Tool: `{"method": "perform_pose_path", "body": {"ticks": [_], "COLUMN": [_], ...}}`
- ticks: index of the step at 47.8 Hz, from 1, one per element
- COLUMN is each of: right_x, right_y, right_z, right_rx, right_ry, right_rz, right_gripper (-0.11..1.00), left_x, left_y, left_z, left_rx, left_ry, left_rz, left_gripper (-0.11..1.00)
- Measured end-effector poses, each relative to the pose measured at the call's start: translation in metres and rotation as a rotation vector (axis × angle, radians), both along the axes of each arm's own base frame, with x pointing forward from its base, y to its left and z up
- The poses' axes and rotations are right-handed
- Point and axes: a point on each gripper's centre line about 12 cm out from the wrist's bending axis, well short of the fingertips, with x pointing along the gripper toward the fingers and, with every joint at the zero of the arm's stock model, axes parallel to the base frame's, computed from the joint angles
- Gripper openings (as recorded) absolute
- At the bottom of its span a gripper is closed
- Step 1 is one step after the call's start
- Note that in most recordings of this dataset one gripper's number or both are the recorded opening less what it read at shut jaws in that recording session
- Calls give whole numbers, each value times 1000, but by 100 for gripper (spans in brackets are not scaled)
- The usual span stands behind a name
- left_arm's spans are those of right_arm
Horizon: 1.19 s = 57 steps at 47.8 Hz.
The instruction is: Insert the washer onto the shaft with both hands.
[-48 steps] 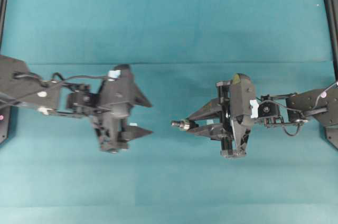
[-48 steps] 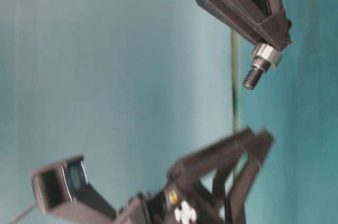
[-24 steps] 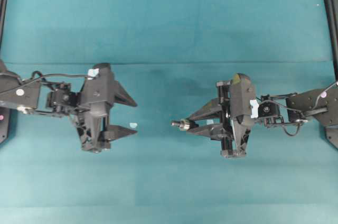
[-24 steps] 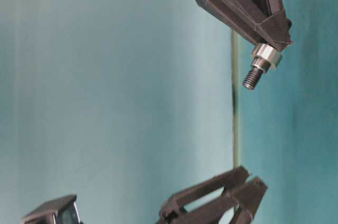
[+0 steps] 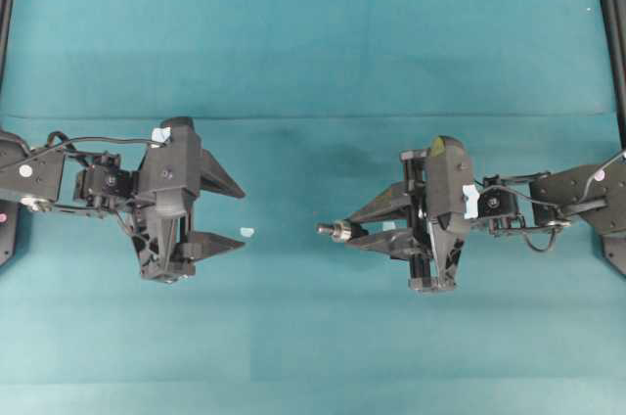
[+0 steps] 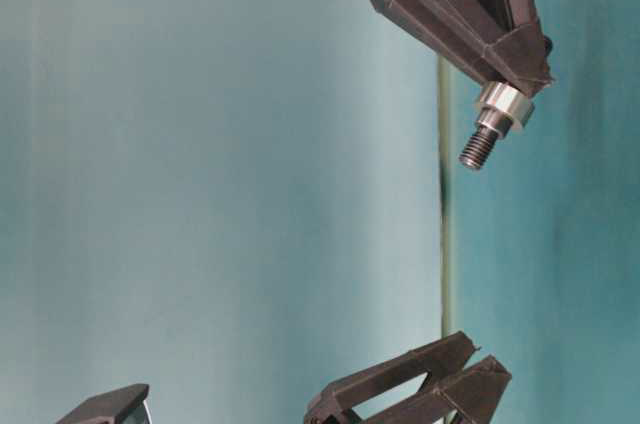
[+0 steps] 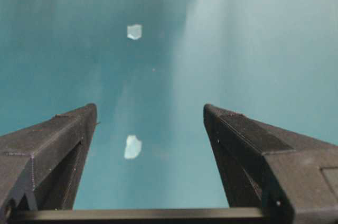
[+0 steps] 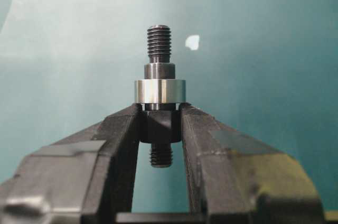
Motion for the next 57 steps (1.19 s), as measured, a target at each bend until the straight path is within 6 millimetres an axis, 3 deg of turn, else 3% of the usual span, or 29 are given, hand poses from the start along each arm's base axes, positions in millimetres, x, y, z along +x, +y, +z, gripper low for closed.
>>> {"method": "perform_pose_path", "body": {"ticks": [57], "right_x": [1], "right_y": [-4], "right_z": [0], "right_rx": [0], "right_ry": [0], "right_rz": [-11], "right_gripper": [0], "left_x": [-3], "left_y": [0], "left_z": [-4], "left_rx": [0], "left_ry": [11], "left_rz": [0], "left_gripper": [88]}}
